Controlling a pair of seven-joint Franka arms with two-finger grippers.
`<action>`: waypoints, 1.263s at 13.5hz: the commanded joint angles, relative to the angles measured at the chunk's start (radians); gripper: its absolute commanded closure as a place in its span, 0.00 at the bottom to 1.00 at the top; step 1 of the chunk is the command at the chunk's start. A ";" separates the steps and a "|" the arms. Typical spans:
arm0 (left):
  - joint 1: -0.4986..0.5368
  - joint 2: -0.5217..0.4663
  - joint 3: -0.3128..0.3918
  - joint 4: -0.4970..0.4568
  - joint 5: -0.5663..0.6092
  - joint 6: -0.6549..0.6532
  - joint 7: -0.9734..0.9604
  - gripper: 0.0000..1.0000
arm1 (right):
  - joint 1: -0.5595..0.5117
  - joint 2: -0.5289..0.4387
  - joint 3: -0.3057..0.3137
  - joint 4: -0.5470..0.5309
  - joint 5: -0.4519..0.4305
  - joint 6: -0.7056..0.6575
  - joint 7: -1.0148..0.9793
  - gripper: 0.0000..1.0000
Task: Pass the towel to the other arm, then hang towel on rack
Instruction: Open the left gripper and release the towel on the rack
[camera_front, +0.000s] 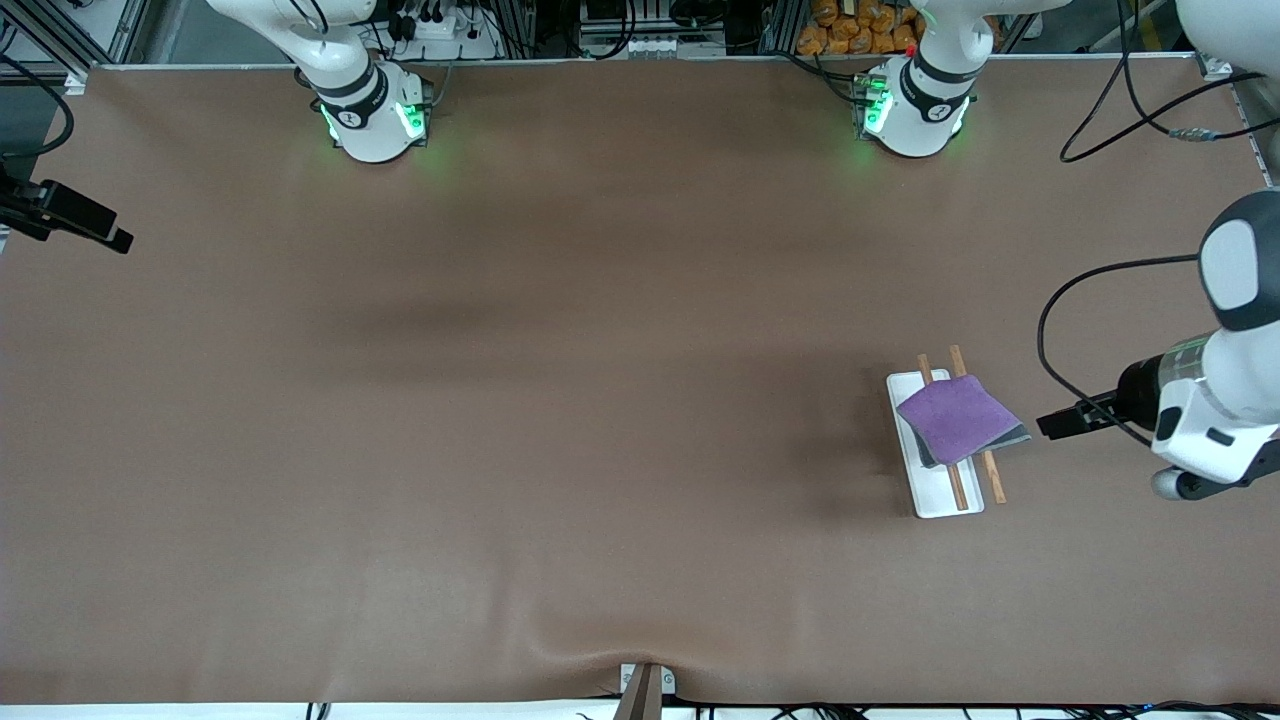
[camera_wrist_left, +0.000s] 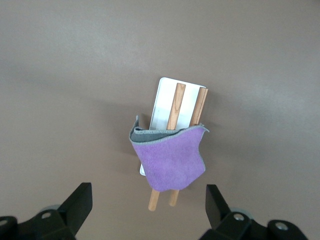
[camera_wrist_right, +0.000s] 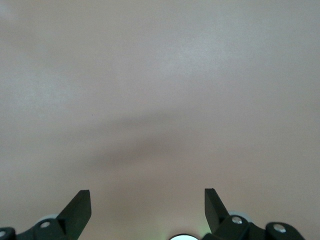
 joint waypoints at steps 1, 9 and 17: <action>-0.002 -0.068 0.001 -0.016 0.026 -0.036 0.024 0.00 | -0.012 0.007 0.009 0.018 0.003 -0.004 0.004 0.00; 0.001 -0.242 -0.036 -0.065 0.027 -0.158 0.044 0.00 | -0.014 0.007 0.009 0.018 0.003 -0.004 0.004 0.00; 0.004 -0.449 -0.061 -0.293 0.023 -0.087 0.083 0.00 | -0.014 0.007 0.008 0.018 0.003 -0.004 0.004 0.00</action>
